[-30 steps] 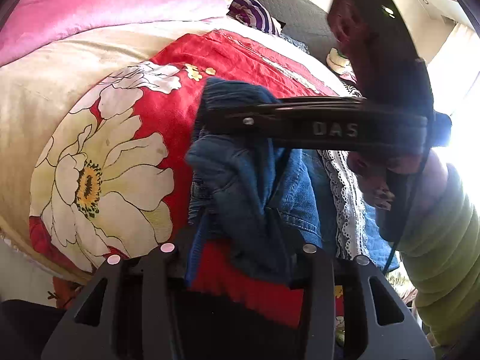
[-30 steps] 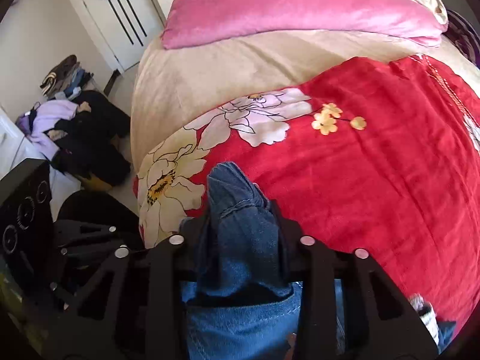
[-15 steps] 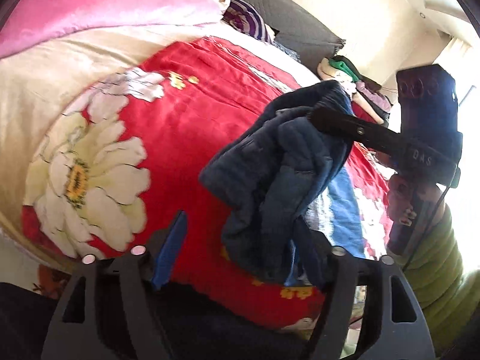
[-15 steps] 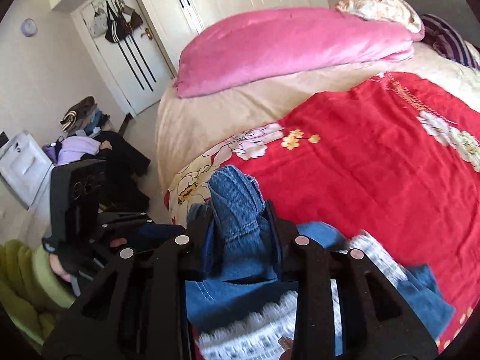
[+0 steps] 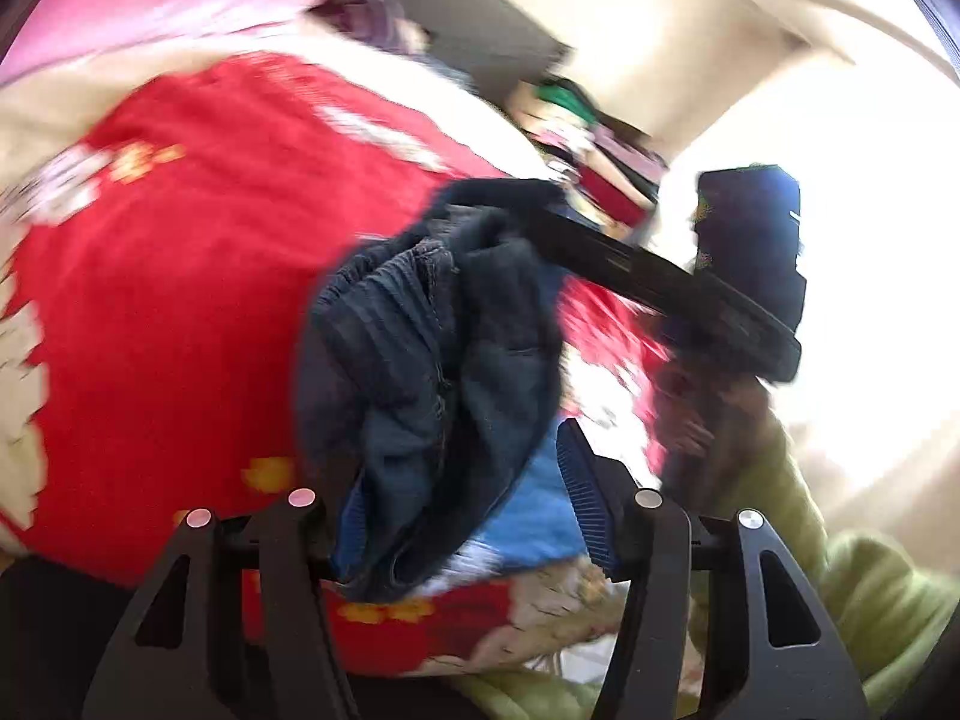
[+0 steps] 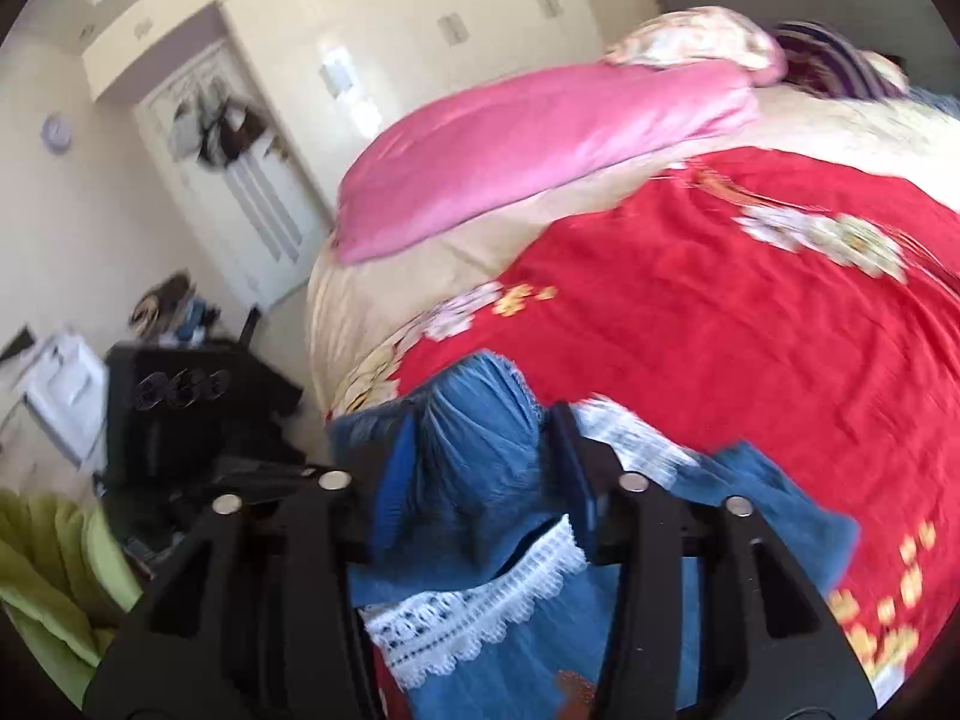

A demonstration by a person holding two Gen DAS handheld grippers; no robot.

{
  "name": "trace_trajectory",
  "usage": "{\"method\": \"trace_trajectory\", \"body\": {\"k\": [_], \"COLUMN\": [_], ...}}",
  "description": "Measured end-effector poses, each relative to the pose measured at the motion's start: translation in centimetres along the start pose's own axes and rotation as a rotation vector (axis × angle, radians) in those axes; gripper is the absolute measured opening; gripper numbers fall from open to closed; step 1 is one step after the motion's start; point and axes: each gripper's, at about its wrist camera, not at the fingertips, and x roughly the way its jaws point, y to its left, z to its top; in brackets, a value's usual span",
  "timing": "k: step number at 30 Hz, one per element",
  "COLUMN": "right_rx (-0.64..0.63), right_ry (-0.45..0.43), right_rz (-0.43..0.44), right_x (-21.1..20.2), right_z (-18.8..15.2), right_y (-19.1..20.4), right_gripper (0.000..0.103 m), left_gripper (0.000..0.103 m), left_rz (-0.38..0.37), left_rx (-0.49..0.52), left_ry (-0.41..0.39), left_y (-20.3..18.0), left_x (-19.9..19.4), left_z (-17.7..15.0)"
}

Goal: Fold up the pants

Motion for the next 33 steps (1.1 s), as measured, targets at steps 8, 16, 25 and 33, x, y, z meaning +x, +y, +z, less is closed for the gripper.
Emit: {"method": "trace_trajectory", "body": {"k": [8,16,25,33], "right_rx": [0.150,0.103,0.134,-0.071], "right_ry": [-0.027,0.102,0.076,0.005], "right_rz": [-0.151,-0.287,-0.313,-0.281], "right_x": [-3.8,-0.5,-1.9,-5.8], "right_z": [-4.2,-6.4,-7.6,-8.9], "right_y": [-3.4,-3.0,-3.7,2.9], "right_gripper": [0.042,0.045,0.049,0.071], "left_gripper": [0.057,0.057,0.061,0.082], "left_rz": [0.041,0.082,0.095,0.319], "left_rx": [0.221,0.213,0.232,0.188], "left_ry": [0.171,0.235,0.158,0.085], "left_y": [-4.2,-3.7,-4.5,-1.4], "left_x": [4.9,7.0,2.6,0.7], "left_z": [-2.5,-3.5,-3.3,-0.6]}}
